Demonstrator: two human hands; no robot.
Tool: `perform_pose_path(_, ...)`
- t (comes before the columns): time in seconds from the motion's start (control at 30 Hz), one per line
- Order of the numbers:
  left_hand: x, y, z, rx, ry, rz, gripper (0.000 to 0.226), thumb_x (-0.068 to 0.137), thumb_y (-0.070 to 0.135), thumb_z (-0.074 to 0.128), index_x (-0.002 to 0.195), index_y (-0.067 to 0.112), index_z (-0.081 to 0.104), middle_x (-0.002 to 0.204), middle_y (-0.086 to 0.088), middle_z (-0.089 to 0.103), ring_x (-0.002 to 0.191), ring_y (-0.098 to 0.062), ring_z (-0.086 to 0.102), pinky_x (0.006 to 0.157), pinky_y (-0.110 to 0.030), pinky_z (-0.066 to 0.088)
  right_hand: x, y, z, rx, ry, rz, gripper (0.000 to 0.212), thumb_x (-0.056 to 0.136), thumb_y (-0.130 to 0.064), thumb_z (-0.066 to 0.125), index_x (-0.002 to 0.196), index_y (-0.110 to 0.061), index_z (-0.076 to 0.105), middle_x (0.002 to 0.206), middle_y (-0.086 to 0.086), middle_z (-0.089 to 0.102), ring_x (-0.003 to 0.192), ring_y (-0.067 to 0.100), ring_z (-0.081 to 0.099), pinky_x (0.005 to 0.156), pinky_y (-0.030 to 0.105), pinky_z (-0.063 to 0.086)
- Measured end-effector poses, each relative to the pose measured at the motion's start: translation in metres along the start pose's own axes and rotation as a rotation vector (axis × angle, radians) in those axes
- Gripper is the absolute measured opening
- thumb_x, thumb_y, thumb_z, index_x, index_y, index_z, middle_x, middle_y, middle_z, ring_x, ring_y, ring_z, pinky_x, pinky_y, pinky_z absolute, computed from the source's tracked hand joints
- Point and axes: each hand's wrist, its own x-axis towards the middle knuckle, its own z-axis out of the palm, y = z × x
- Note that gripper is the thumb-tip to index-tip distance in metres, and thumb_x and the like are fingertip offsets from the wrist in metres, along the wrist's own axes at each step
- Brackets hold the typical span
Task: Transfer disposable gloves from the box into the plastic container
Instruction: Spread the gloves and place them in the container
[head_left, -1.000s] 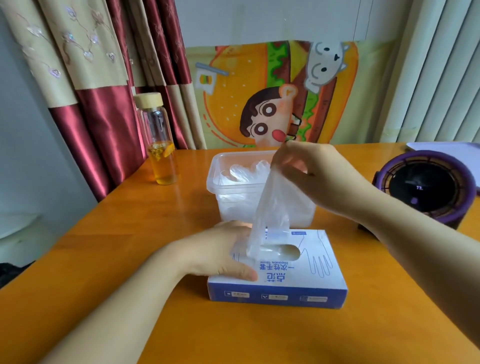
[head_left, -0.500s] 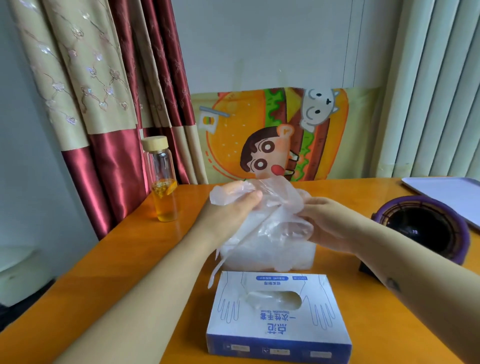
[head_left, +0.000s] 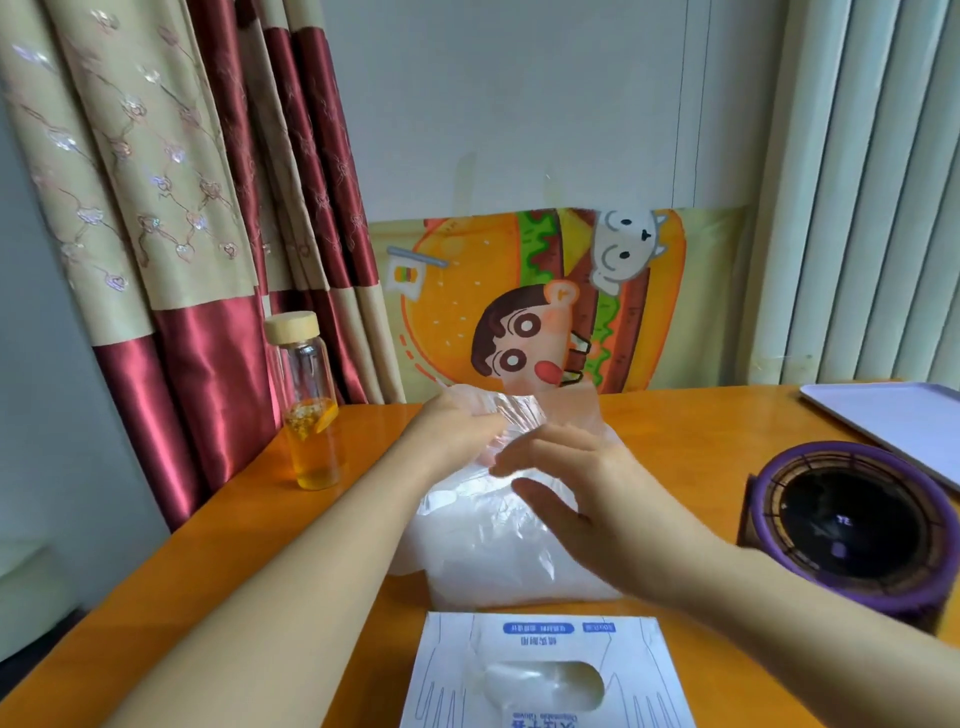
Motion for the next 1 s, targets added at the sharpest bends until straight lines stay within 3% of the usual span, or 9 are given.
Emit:
perform_pose_path(0.1, 0.012, -0.003, 0.005, 0.007, -0.097, -0.099, 0.020, 0.096, 0.019, 0.052, 0.113, 0.011, 0.058, 0.073, 0.007, 0.055, 0.054, 0.002, 0.050, 0.042, -0.011, 0.039, 0.016, 0.034, 0.010, -0.109, -0.148, 0.165, 0.028, 0.095, -0.018, 0.054, 0.120, -0.026, 0.062, 0.126, -0.010, 0.058, 0.112, 0.010, 0.056, 0.096, 0.023, 0.044)
perform_pose_path(0.23, 0.035, -0.022, 0.014, 0.054, -0.171, -0.137, 0.031, 0.094, 0.032, 0.057, 0.117, 0.013, 0.063, 0.079, 0.010, 0.067, 0.070, 0.001, 0.062, 0.073, -0.022, 0.048, 0.028, 0.071, 0.023, -0.243, -0.352, 0.288, 0.033, 0.095, -0.023, 0.055, 0.127, -0.027, 0.058, 0.131, -0.009, 0.055, 0.118, 0.011, 0.051, 0.102, 0.025, 0.036)
perform_pose_path(0.43, 0.057, -0.046, 0.028, 0.201, -0.198, -0.044, 0.049, 0.089, 0.052, 0.059, 0.128, 0.023, 0.055, 0.112, 0.003, 0.068, 0.099, -0.012, 0.065, 0.092, -0.036, 0.053, 0.040, 0.087, 0.031, -0.214, -0.531, 0.404, 0.040, 0.093, -0.010, 0.056, 0.130, -0.022, 0.056, 0.129, -0.004, 0.058, 0.114, 0.015, 0.054, 0.088, 0.021, 0.042)
perform_pose_path(0.53, 0.064, -0.053, 0.026, 0.166, -0.099, 0.025, 0.069, 0.085, 0.050, 0.065, 0.142, 0.023, 0.040, 0.138, 0.002, 0.052, 0.121, -0.015, 0.052, 0.100, -0.031, 0.042, 0.046, 0.095, 0.037, -0.248, -0.627, 0.413, 0.042, 0.092, -0.006, 0.054, 0.131, -0.020, 0.056, 0.130, -0.001, 0.058, 0.115, 0.017, 0.053, 0.091, 0.023, 0.043)
perform_pose_path(0.63, 0.063, -0.050, 0.016, 0.140, 0.092, 0.109, 0.081, 0.083, 0.042, 0.070, 0.148, 0.026, 0.026, 0.139, 0.002, 0.045, 0.118, -0.014, 0.048, 0.095, -0.030, 0.044, 0.050, 0.101, 0.043, -0.313, -0.716, 0.391, 0.041, 0.094, -0.011, 0.052, 0.135, -0.015, 0.052, 0.130, 0.005, 0.058, 0.116, 0.022, 0.053, 0.093, 0.025, 0.042)
perform_pose_path(0.73, 0.052, -0.044, 0.007, 0.572, 0.351, 0.468, 0.065, 0.087, 0.038, 0.066, 0.144, 0.028, 0.036, 0.136, 0.004, 0.043, 0.123, -0.015, 0.044, 0.098, -0.030, 0.040, 0.050, 0.107, 0.051, -0.371, -0.778, 0.371, 0.040, 0.094, -0.019, 0.053, 0.134, -0.014, 0.053, 0.130, 0.006, 0.058, 0.117, 0.024, 0.051, 0.096, 0.027, 0.040)
perform_pose_path(0.83, 0.039, -0.030, 0.007, 0.634, -0.018, 0.626, 0.034, 0.091, 0.034, 0.062, 0.124, 0.030, 0.058, 0.122, 0.011, 0.054, 0.105, -0.005, 0.051, 0.092, -0.026, 0.045, 0.050, 0.113, 0.057, -0.402, -0.798, 0.355, 0.037, 0.095, -0.018, 0.051, 0.132, -0.016, 0.056, 0.131, 0.005, 0.057, 0.118, 0.024, 0.051, 0.097, 0.029, 0.040)
perform_pose_path(0.93, 0.041, -0.034, 0.018, 0.688, -0.493, 0.301, 0.041, 0.092, 0.041, 0.059, 0.131, 0.028, 0.057, 0.132, 0.010, 0.055, 0.111, -0.009, 0.054, 0.092, -0.026, 0.045, 0.052, 0.112, 0.060, -0.407, -0.812, 0.368, 0.035, 0.096, -0.017, 0.049, 0.131, -0.016, 0.057, 0.132, 0.004, 0.056, 0.118, 0.023, 0.051, 0.099, 0.030, 0.041)
perform_pose_path(1.0, 0.046, -0.039, 0.026, 0.813, -0.612, 0.174, 0.047, 0.095, 0.041, 0.052, 0.139, 0.025, 0.049, 0.142, 0.006, 0.049, 0.124, -0.017, 0.049, 0.101, -0.029, 0.041, 0.054, 0.111, 0.059, -0.385, -0.795, 0.372, 0.034, 0.096, -0.019, 0.051, 0.128, -0.013, 0.059, 0.129, 0.005, 0.060, 0.114, 0.024, 0.056, 0.098, 0.030, 0.045)
